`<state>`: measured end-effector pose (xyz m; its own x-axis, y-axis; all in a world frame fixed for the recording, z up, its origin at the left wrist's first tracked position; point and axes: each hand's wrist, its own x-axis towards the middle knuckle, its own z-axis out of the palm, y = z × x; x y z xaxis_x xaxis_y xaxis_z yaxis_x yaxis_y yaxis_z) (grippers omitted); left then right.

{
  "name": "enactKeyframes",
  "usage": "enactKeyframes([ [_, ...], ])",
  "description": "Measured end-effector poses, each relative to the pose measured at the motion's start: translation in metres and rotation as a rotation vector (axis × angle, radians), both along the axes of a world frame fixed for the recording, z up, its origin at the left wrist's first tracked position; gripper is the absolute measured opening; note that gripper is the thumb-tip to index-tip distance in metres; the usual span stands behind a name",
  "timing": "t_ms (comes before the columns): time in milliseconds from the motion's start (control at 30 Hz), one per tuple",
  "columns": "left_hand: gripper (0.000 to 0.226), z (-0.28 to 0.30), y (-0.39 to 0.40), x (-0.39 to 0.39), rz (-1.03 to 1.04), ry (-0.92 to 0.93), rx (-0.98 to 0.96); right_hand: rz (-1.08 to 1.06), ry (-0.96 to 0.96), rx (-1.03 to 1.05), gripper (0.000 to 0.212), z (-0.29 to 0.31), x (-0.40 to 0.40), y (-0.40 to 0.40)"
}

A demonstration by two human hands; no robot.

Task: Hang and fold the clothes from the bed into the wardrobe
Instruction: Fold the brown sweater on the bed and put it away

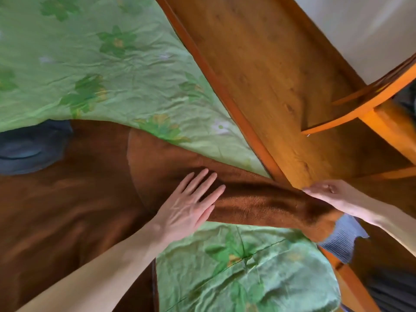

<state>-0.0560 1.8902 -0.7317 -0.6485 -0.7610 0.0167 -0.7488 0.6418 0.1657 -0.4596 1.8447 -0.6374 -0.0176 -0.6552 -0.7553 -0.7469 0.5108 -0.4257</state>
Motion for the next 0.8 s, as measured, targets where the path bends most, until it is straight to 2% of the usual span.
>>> enactKeyframes([
  [67, 0.061, -0.003, 0.001, -0.007, 0.029, -0.047, 0.044, -0.122, -0.094, 0.031, 0.062, -0.007, -0.003, 0.012],
  [167, 0.073, -0.002, 0.000, -0.012, 0.059, -0.103, 0.088, -0.238, -0.253, 0.118, 0.095, -0.009, -0.014, 0.030],
  [267, 0.086, 0.002, -0.002, -0.014, 0.069, -0.143, 0.138, -0.185, -0.177, 0.127, 0.111, -0.011, -0.028, 0.049],
  [300, 0.089, 0.003, -0.002, -0.016, 0.084, -0.156, 0.154, -0.205, -0.150, 0.109, 0.103, -0.010, -0.033, 0.053],
  [333, 0.092, 0.005, -0.001, -0.019, 0.104, -0.156, 0.165, -0.235, -0.162, 0.058, 0.085, -0.008, -0.037, 0.054],
  [400, 0.093, 0.009, 0.000, -0.025, 0.127, -0.118, 0.160, -0.400, -0.321, 0.036, 0.039, -0.003, -0.046, 0.055],
  [433, 0.092, 0.011, 0.001, -0.027, 0.118, -0.082, 0.138, -0.526, -0.441, 0.081, 0.029, 0.001, -0.052, 0.055],
  [467, 0.088, 0.012, 0.003, -0.029, 0.098, -0.036, 0.105, -0.635, -0.561, 0.149, 0.032, 0.004, -0.056, 0.057],
  [500, 0.083, 0.013, 0.004, -0.029, 0.071, 0.007, 0.069, -0.649, -0.596, 0.202, 0.036, 0.008, -0.058, 0.060],
  [567, 0.073, 0.010, 0.005, -0.030, 0.029, 0.031, 0.015, -0.483, -0.430, 0.203, 0.039, 0.010, -0.056, 0.065],
  [633, 0.071, 0.004, 0.006, -0.031, 0.021, -0.018, 0.018, -0.323, -0.184, 0.065, 0.045, 0.005, -0.049, 0.068],
  [733, 0.073, 0.000, 0.007, -0.034, 0.023, -0.094, 0.054, -0.411, -0.091, -0.122, 0.036, 0.004, -0.035, 0.066],
  [800, 0.075, 0.002, 0.006, -0.035, 0.011, -0.119, 0.085, -0.499, -0.116, -0.144, 0.054, 0.007, -0.030, 0.064],
])
